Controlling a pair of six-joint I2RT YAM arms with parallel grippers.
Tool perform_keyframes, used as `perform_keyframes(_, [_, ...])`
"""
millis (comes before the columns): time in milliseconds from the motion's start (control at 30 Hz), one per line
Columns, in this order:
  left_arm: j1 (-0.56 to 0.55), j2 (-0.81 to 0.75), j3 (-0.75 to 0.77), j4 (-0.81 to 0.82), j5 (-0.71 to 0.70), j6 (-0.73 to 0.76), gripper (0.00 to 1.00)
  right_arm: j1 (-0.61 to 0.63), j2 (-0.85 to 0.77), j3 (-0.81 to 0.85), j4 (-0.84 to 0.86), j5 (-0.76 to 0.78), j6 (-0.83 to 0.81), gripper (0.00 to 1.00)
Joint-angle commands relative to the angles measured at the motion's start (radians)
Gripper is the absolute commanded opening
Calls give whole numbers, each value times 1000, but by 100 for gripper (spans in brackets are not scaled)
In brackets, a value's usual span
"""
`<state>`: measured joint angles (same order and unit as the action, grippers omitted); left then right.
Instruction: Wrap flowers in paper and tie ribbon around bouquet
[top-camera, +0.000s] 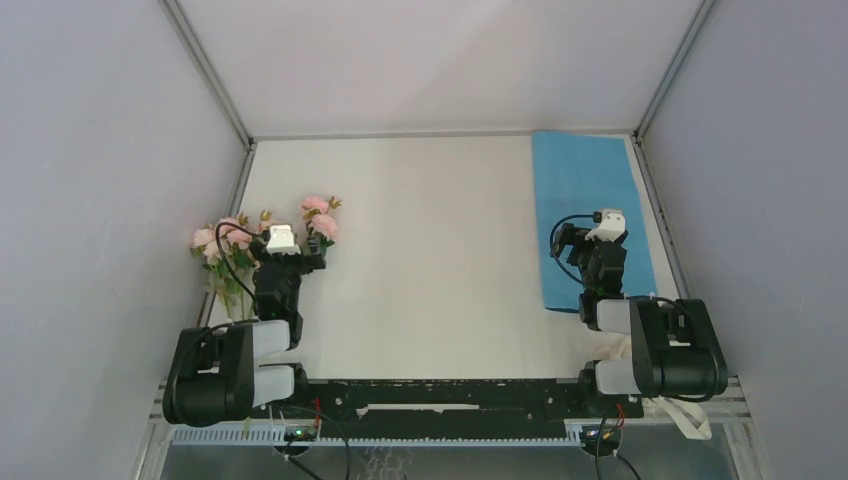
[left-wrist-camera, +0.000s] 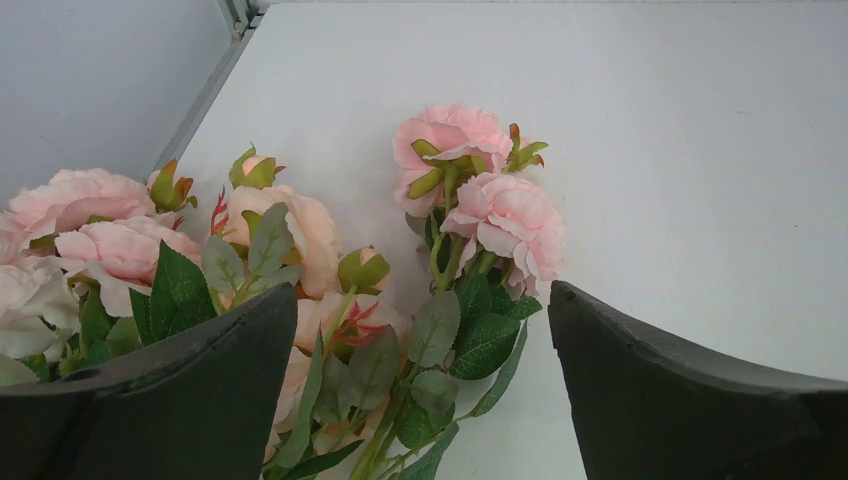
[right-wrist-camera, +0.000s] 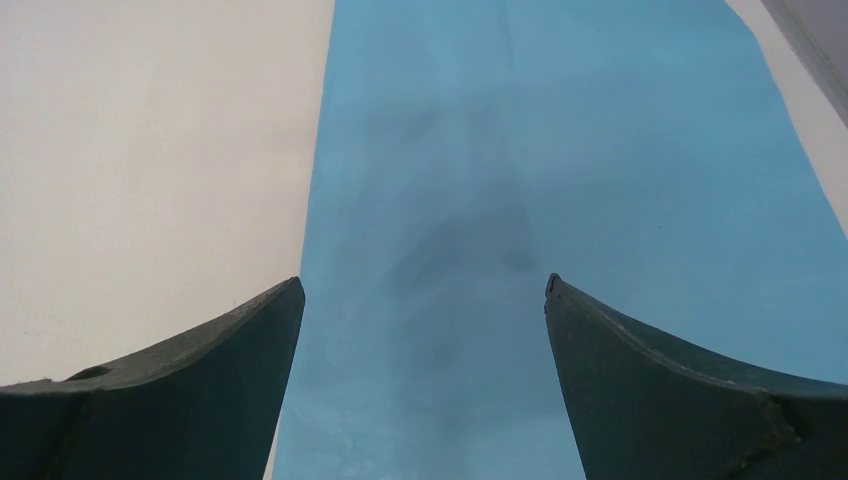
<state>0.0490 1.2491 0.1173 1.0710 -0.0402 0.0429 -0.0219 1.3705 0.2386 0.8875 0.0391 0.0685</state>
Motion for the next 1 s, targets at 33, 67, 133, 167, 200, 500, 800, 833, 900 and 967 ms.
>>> perform_keyframes(33, [8,-5,36,36,14,4,100,-3,-18,23,53,-10,-7,99])
perform_keyframes(67, [9,-5,37,36,15,3,100,-3,-22,26,57,-7,-7,99])
perform_keyframes(133, [9,-5,36,35,16,3,100,-2,-68,66,-62,43,11,99])
perform_keyframes(167, [9,-4,39,34,17,3,100,-3,-107,104,-157,58,22,99])
perform_keyframes(200, [9,-4,41,32,17,4,100,-3,-149,145,-275,69,43,99])
perform_keyframes(500, [78,-87,575,-905,124,27,98,-22,-52,659,-1168,83,196,55])
perform_keyframes(800, [78,-131,842,-1506,218,225,98,20,329,894,-1488,129,170,38])
perform_keyframes(833, [78,-131,840,-1526,207,228,98,48,381,935,-1528,126,163,36])
perform_keyframes(900, [77,-134,833,-1548,189,235,99,78,470,998,-1600,112,148,33])
perform_keyframes(967, [77,-139,825,-1556,172,240,99,119,538,1041,-1651,106,145,32])
